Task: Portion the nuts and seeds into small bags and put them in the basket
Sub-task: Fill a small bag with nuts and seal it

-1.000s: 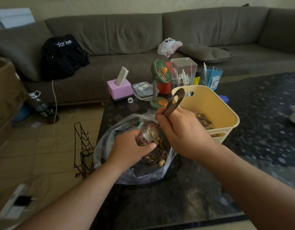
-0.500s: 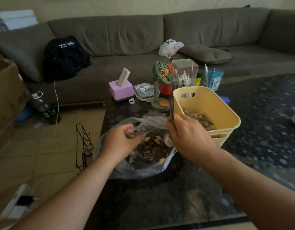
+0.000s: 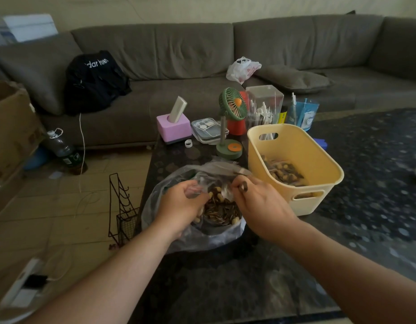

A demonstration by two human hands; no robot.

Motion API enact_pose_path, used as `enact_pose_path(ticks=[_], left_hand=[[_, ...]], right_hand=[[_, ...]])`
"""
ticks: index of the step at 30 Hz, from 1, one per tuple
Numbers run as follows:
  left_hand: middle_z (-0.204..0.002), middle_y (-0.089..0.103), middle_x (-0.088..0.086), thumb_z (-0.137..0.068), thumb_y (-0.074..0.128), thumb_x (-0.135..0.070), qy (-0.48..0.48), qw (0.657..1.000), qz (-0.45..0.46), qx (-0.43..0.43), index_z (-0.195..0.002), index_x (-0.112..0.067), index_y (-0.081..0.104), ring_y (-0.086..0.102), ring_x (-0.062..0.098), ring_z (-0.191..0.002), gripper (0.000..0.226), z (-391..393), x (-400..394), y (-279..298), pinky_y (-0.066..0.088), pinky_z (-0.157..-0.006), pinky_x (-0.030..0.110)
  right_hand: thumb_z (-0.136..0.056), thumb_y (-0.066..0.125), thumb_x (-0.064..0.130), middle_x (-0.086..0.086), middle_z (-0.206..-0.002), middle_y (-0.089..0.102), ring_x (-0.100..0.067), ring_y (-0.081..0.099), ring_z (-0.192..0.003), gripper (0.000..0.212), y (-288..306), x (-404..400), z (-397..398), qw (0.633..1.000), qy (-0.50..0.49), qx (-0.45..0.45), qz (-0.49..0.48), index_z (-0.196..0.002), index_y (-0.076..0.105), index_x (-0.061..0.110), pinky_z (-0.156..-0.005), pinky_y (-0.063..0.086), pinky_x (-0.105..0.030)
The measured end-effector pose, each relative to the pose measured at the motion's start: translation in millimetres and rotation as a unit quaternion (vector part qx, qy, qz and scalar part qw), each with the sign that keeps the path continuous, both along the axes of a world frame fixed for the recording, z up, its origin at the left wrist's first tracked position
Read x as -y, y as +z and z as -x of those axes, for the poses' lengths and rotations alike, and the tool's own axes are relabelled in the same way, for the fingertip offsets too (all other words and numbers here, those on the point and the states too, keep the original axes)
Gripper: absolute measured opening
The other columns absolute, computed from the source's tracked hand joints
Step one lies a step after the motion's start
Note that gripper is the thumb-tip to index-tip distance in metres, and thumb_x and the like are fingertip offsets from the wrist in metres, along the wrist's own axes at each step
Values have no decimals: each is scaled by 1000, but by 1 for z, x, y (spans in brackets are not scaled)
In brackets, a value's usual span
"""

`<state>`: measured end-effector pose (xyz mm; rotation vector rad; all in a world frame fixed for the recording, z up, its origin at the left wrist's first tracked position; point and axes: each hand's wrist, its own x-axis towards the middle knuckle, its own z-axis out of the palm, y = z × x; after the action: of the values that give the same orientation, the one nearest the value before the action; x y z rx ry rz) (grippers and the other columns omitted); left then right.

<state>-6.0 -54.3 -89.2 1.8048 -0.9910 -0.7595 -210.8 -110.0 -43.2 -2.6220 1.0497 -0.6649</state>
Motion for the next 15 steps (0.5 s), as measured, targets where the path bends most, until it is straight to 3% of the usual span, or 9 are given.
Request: enact_pose_path(ticks=[3, 6, 11, 14, 15], left_hand=[[-110, 76, -15, -90, 84, -31, 20, 998, 19, -58, -141, -25, 67, 70, 2, -103, 54, -2, 7, -5, 54, -89, 24], [-113, 75, -12, -90, 84, -30, 26, 996, 18, -81, -141, -24, 67, 69, 3, -105, 55, -5, 10, -9, 52, -87, 22], [-100, 69, -21, -93, 80, -30, 27, 998, 16, -48, -139, -25, 67, 60, -8, -94, 48, -7, 9, -10, 43, -74, 13], [-77, 71, -20, -94, 80, -24, 40, 997, 20, -66, -136, -22, 69, 65, -10, -72, 44, -4, 9, -10, 47, -59, 9], [-81, 74, -18, -92, 82, -24, 43, 995, 25, -83, -137, -22, 68, 68, -10, -74, 47, -2, 9, -10, 49, -61, 9]], right_hand=[[-109, 45, 26, 9, -91, 54, -9, 50, -75, 16, -6, -5, 0, 999, 10, 5, -44, -111, 60, 20, -62, 35, -22], [-110, 45, 28, 11, -97, 54, -8, 52, -80, 17, -11, -5, 2, 998, 12, 11, -61, -117, 59, 23, -65, 36, -16], [-110, 46, 27, 1, -112, 63, -16, 61, -90, 22, -6, 1, 8, 999, 1, -20, -39, -126, 60, 20, -76, 53, -31], [-110, 46, 30, 3, -114, 62, -13, 61, -93, 20, -7, -8, 4, 996, 34, -37, -70, -125, 58, 24, -78, 53, -30], [-111, 45, 32, 6, -114, 61, -11, 60, -94, 20, -8, -11, 2, 995, 45, -35, -87, -124, 58, 26, -77, 52, -26]])
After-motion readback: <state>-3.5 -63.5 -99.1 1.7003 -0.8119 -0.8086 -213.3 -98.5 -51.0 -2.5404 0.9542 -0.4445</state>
